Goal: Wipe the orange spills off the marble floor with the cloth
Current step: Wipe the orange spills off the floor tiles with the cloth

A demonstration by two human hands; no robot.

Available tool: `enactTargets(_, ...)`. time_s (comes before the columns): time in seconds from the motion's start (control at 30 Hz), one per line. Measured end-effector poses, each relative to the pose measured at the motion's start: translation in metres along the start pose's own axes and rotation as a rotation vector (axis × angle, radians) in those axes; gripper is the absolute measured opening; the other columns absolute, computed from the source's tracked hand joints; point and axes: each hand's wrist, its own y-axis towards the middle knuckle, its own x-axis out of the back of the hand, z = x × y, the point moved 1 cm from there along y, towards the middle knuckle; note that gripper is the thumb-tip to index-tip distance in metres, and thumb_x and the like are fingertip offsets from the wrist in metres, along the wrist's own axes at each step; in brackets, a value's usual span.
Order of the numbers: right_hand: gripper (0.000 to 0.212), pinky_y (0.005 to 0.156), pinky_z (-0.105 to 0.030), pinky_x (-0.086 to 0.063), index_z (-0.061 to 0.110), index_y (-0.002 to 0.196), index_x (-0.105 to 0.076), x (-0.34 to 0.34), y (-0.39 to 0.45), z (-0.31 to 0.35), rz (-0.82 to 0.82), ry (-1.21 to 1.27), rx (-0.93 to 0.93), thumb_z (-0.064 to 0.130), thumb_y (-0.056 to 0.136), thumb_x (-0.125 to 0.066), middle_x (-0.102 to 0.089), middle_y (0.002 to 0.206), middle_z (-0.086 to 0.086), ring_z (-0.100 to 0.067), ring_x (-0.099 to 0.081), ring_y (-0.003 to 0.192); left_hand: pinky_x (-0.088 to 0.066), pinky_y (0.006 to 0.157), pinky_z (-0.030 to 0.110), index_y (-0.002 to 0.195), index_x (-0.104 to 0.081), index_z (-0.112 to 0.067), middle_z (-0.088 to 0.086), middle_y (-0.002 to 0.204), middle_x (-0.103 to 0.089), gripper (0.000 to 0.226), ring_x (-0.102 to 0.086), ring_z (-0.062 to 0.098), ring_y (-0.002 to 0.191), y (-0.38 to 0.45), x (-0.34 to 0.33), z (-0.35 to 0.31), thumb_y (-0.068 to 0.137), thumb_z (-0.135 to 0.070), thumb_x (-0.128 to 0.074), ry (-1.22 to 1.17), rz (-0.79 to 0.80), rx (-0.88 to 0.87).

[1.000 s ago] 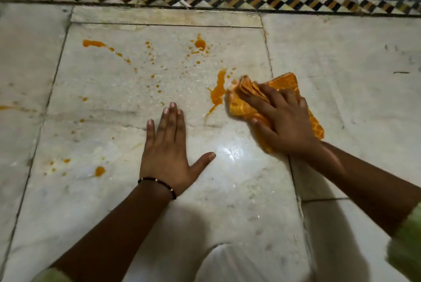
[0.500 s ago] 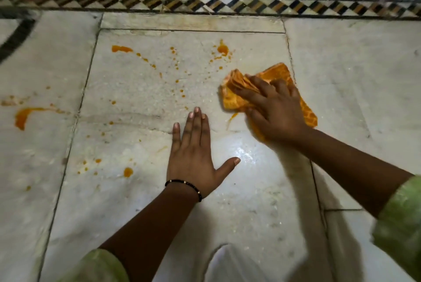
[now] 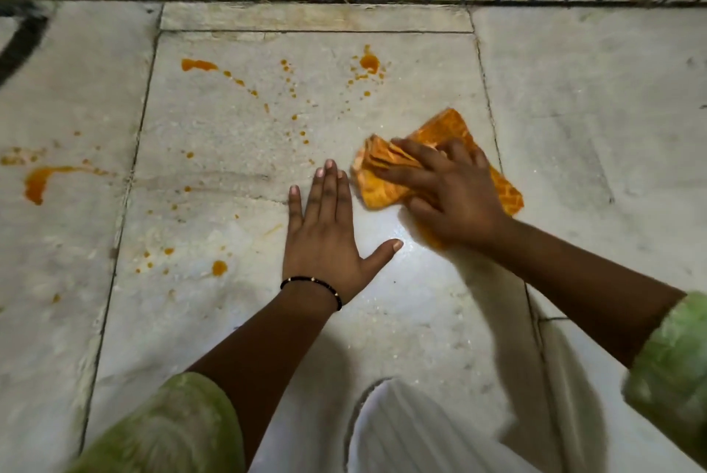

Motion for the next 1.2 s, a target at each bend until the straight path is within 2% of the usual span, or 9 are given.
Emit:
enactTargets(0.13, 0.051, 0.086, -0.049, -0.033, 0.035, 0.125, -0.059, 0.005, -0.049, -0.038, -0.11, 0.022, -0.146, 0.042, 0.077, -0.043, -0.05, 0.141, -0.005, -0.04, -0.047, 0.111, 0.009, 0.116, 0.048, 0.15, 0.001, -0.005, 0.012, 0.159, 0.006, 0.109, 0.006, 0.023, 0.146, 0.0, -0.001, 0.001, 0.077, -0.083, -0.015, 0.009, 0.017, 0.003)
enactTargets(0.3, 0.053, 0.104, -0.057, -0.024, 0.045, 0.139, -0.04, 0.017, 0.024, -0.075, -0.09, 0.031, -0.575, 0.042, 0.086, -0.042, -0.032, 0.153, -0.001, -0.039, -0.029, 0.132, 0.01, 0.117, 0.048, 0.15, 0.004, -0.005, 0.011, 0.159, 0.01, 0.108, 0.01, 0.022, 0.146, -0.001, 0.001, 0.001, 0.077, -0.083, -0.012, 0.025, 0.028, 0.007)
enactTargets(0.43, 0.053, 0.102, -0.057, -0.026, 0.045, 0.144, -0.029, 0.012, 0.051, -0.04, 0.061, -0.055, -0.393, 0.046, 0.092, -0.042, -0.024, 0.156, -0.001, -0.039, -0.026, 0.134, 0.01, 0.117, 0.047, 0.149, 0.004, -0.005, 0.011, 0.159, 0.009, 0.108, 0.01, 0.021, 0.146, -0.001, 0.002, 0.0, 0.076, -0.083, -0.011, 0.023, 0.037, 0.008)
enactTargets(0.63, 0.05, 0.084, -0.043, -0.032, 0.038, 0.129, -0.055, 0.004, -0.062, -0.024, -0.112, -0.069, -0.055, 0.042, 0.08, -0.045, -0.051, 0.14, -0.002, -0.032, -0.048, 0.107, 0.008, 0.117, 0.048, 0.15, 0.002, -0.006, 0.011, 0.159, 0.007, 0.108, 0.007, 0.021, 0.146, 0.0, 0.0, 0.002, 0.076, -0.084, -0.012, 0.013, 0.026, 0.002)
enactTargets(0.8, 0.052, 0.091, -0.05, -0.031, 0.04, 0.134, -0.048, 0.013, -0.026, -0.087, -0.183, -0.092, -0.53, 0.046, 0.083, -0.039, -0.045, 0.141, -0.006, -0.037, -0.039, 0.121, 0.008, 0.117, 0.047, 0.15, 0.005, -0.006, 0.01, 0.159, 0.01, 0.108, 0.009, 0.021, 0.146, -0.001, 0.002, 0.0, 0.076, -0.084, -0.009, 0.021, 0.034, 0.011)
enactTargets(0.87, 0.053, 0.094, -0.053, -0.031, 0.043, 0.137, -0.043, 0.016, 0.017, -0.084, -0.147, -0.062, -0.59, 0.045, 0.084, -0.038, -0.041, 0.145, -0.005, -0.039, -0.036, 0.125, 0.008, 0.117, 0.047, 0.15, 0.005, -0.007, 0.01, 0.159, 0.009, 0.108, 0.009, 0.02, 0.146, -0.002, 0.002, 0.0, 0.076, -0.084, -0.009, 0.014, 0.039, 0.019)
enactTargets(1.0, 0.049, 0.094, -0.05, -0.034, 0.045, 0.138, -0.039, 0.006, 0.055, -0.033, -0.021, -0.063, -0.285, 0.041, 0.09, -0.047, -0.036, 0.149, 0.001, -0.035, -0.035, 0.126, 0.004, 0.118, 0.048, 0.15, 0.0, -0.007, 0.009, 0.159, 0.004, 0.107, 0.005, 0.02, 0.146, -0.002, 0.002, 0.0, 0.076, -0.084, -0.008, 0.01, 0.049, 0.009)
enactTargets(1.1, 0.05, 0.085, -0.045, -0.037, 0.043, 0.134, -0.048, -0.001, 0.024, -0.014, -0.074, -0.034, -0.114, 0.043, 0.084, -0.045, -0.046, 0.143, 0.0, -0.033, -0.045, 0.115, 0.004, 0.116, 0.05, 0.151, -0.008, -0.006, 0.011, 0.159, -0.003, 0.106, -0.002, 0.022, 0.147, -0.001, 0.004, -0.001, 0.077, -0.083, -0.009, 0.006, 0.066, 0.0)
enactTargets(1.2, 0.048, 0.081, -0.044, -0.039, 0.036, 0.127, -0.057, -0.002, -0.005, -0.04, -0.148, -0.022, -0.037, 0.045, 0.081, -0.046, -0.055, 0.135, -0.004, -0.034, -0.051, 0.104, 0.015, 0.114, 0.047, 0.151, -0.002, -0.01, 0.006, 0.159, 0.005, 0.104, 0.005, 0.017, 0.146, 0.002, 0.01, 0.004, 0.076, -0.082, -0.003, -0.032, 0.04, -0.019)
